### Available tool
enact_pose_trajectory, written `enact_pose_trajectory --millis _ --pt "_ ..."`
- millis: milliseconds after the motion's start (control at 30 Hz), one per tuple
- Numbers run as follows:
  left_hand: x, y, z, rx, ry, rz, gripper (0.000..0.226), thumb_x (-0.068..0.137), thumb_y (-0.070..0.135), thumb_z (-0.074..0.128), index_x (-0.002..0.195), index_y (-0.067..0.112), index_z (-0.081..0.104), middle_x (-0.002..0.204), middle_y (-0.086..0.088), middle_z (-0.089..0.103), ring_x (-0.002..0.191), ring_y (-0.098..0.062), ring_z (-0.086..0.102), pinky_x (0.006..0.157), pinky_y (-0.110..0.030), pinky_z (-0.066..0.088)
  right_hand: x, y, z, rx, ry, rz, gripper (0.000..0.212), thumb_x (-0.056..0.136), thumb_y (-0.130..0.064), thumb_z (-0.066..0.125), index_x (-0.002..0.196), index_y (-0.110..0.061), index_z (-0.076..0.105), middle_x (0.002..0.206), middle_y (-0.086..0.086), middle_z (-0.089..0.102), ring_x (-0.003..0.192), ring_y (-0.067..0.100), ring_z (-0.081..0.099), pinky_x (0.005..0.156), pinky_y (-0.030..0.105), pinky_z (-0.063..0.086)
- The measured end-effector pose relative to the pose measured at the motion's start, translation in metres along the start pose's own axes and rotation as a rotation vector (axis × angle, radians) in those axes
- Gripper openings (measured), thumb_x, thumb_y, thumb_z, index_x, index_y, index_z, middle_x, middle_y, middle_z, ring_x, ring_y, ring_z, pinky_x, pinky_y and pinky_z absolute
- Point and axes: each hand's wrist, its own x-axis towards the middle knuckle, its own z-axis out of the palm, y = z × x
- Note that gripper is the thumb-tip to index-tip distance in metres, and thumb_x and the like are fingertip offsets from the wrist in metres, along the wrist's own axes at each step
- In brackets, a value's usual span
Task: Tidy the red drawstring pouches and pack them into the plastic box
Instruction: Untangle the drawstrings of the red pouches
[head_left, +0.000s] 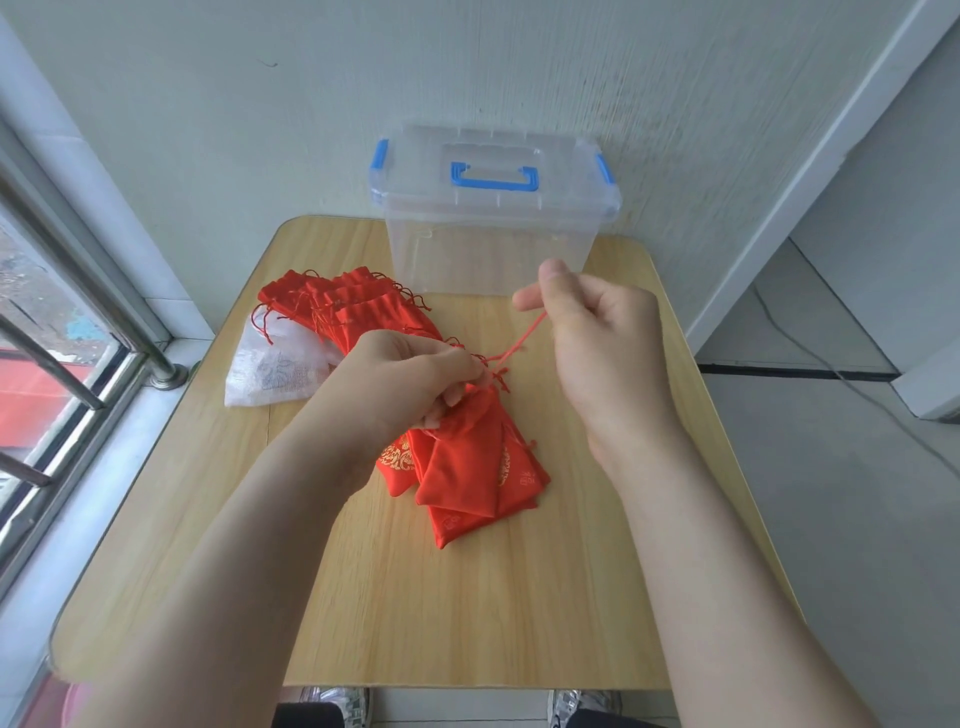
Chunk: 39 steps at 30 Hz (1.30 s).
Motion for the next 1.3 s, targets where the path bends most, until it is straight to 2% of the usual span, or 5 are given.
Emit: enact_pose_trajectory --millis 167,667,800,967,1300 --pt "-0.007 0.003 0.004 0.184 -0.084 0.137 0.024 0.089 0.020 0.073 0.086 -0.003 0.079 0.079 -0.020 0.070 0.069 -0.017 0.057 0.073 -0.035 0.052 -0.001 -0.005 -0.004 0.315 -0.204 0.077 0.038 0.111 -0.033 0.056 0.089 -0.010 0.076 0.063 0.003 0.046 0.049 0.011 0.036 0.047 0.023 0.029" --pt "-0.009 0.001 0.005 0.133 -0.064 0.193 0.032 0.102 0.026 0.070 0.081 0.003 0.079 0.074 -0.016 0.072 0.064 -0.016 0.061 0.064 -0.028 0.051 -0.005 0.006 -0.001 -0.041 -0.227 -0.040 0.019 0.109 -0.025 0.059 0.124 -0.023 0.070 0.086 -0.008 0.081 0.071 0.003 0.071 0.072 0.031 0.056" --pt "-0.011 -0.001 0.000 0.070 -0.033 0.130 0.035 0.101 0.028 0.071 0.074 0.008 0.078 0.062 0.000 0.063 0.055 -0.011 0.048 0.061 -0.027 0.047 -0.011 0.002 -0.008 -0.127 -0.301 -0.110 0.030 0.083 -0.008 0.067 0.107 -0.026 0.066 0.088 -0.010 0.081 0.078 0.009 0.076 0.077 0.032 0.062" --pt "-0.011 -0.004 -0.007 0.029 -0.070 0.036 0.035 0.096 0.037 0.075 0.083 0.005 0.079 0.072 -0.005 0.067 0.065 -0.018 0.049 0.069 -0.038 0.039 -0.017 0.003 -0.012 -0.309 -0.400 -0.314 0.029 0.076 -0.029 0.087 0.102 -0.031 0.075 0.092 -0.011 0.078 0.092 0.004 0.074 0.085 0.027 0.059" --pt "-0.014 -0.002 -0.007 0.081 -0.024 0.033 0.034 0.092 0.030 0.073 0.076 -0.001 0.074 0.067 -0.007 0.052 0.067 -0.018 0.044 0.064 -0.033 0.037 -0.017 0.004 -0.001 -0.386 -0.387 -0.403 0.019 0.078 -0.022 0.094 0.093 -0.028 0.085 0.069 -0.013 0.067 0.059 0.005 0.056 0.063 0.018 0.049"
